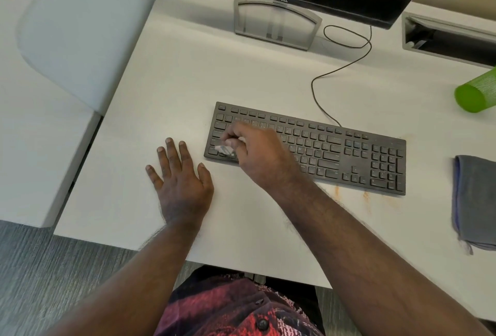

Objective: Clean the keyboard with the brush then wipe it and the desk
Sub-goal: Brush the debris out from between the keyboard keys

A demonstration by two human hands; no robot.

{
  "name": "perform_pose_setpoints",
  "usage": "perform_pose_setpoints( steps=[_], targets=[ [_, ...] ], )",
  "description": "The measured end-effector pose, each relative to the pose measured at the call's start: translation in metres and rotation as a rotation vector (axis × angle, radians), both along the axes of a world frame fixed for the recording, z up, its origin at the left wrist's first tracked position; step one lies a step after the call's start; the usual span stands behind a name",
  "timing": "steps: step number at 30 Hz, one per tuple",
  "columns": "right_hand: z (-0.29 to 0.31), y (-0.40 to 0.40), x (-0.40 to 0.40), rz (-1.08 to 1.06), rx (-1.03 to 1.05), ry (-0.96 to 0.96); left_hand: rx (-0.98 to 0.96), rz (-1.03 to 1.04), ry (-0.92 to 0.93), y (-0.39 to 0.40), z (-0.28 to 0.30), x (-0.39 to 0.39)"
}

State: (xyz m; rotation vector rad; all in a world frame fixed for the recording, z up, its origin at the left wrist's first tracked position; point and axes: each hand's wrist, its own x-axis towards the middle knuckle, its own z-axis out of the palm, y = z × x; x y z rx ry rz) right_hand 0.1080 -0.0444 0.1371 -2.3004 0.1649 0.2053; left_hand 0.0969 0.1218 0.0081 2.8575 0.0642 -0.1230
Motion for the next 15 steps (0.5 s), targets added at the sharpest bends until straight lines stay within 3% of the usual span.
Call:
perform_pose_setpoints(
  steps=[4, 9, 15],
  targets=[
    [-0.0012, -0.0043, 0.0002, -0.017, -0.011, 0.067, -0.003, 0.005, -0.002, 0.0011, -0.001, 0.0002],
    [-0.0002, -0.0041, -0.001, -0.064, 0.027, -0.084, -0.003, 0.005, 0.0, 0.0005, 0.0001, 0.0],
    [0.0, -0.0062, 0.0005, -0.039, -0.02, 0.054, -0.002, 0.005, 0.003, 0.0005, 0.0011, -0.0005]
  ],
)
